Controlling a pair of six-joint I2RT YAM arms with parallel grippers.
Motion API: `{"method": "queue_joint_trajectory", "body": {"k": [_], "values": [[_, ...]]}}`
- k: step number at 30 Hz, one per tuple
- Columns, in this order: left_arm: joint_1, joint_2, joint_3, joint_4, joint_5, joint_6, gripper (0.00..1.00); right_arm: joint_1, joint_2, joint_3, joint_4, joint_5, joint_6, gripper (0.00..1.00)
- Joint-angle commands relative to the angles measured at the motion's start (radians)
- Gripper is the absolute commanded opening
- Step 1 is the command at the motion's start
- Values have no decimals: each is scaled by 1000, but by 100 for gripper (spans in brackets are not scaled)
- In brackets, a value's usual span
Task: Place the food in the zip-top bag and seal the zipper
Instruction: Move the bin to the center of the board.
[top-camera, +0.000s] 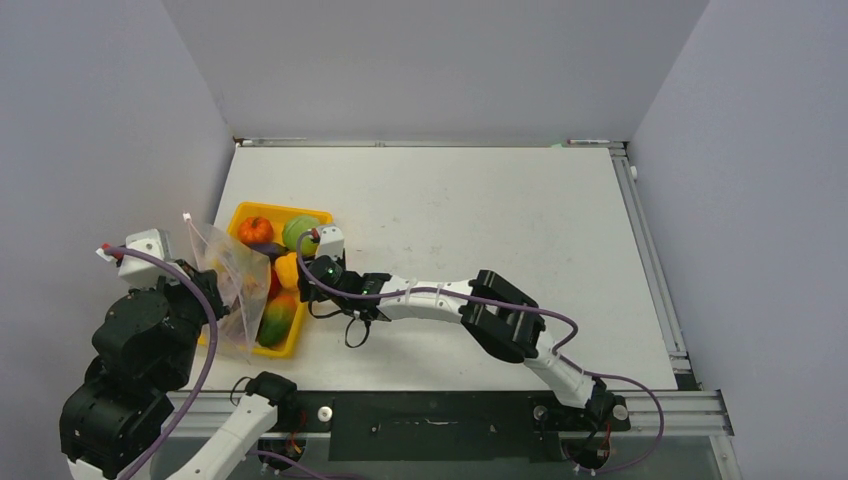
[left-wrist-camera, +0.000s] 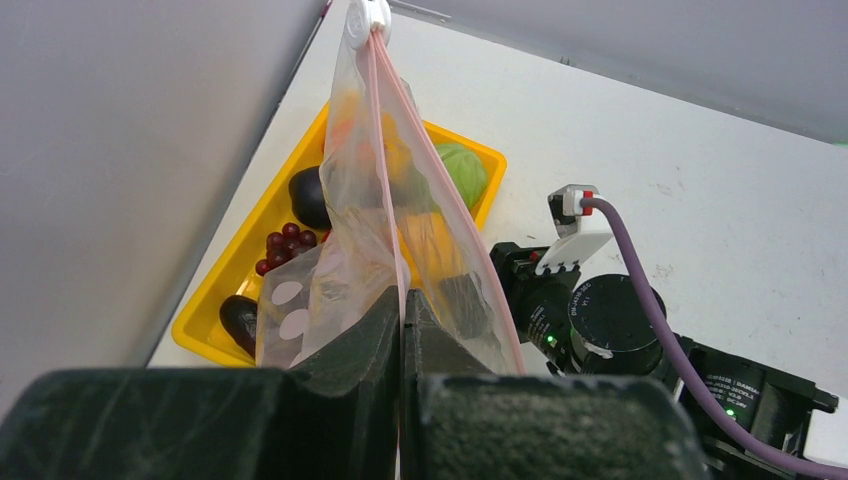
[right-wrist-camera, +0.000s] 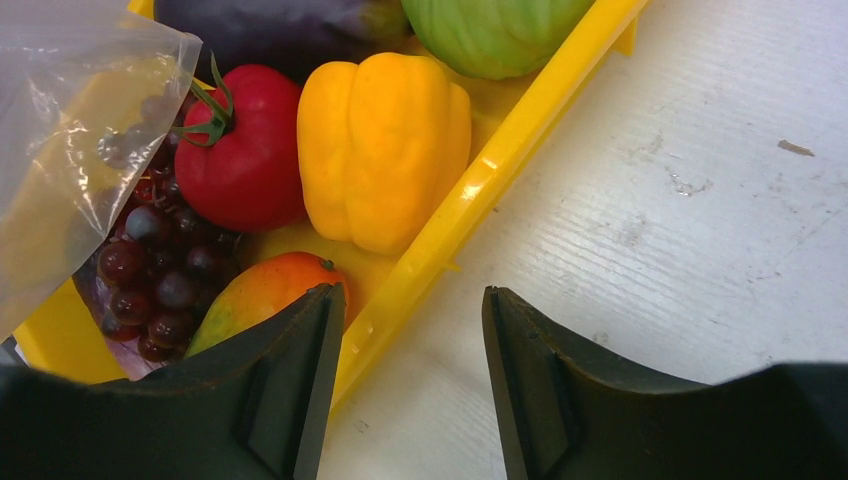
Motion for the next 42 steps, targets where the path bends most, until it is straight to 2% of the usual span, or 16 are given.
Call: {"method": "queue_joint_trajectory", "body": {"k": [1,17,27,34,42], "values": [[-8,-14,25,7,-11,3,0,8,36,98,19,11,20,51],[-10,-16,35,4,-26,3,0,6,130,199,-43,37,21,46],[-14,-14,33,6,-31,4,0,0,140,204,-44,49,17,28],[-14,-11,37,5,-31,4,0,-17,117,166,-31,60,19,9],[-14,-11,33,9,-28,4,0,-52,23,36,-13,78,-9,5]]}}
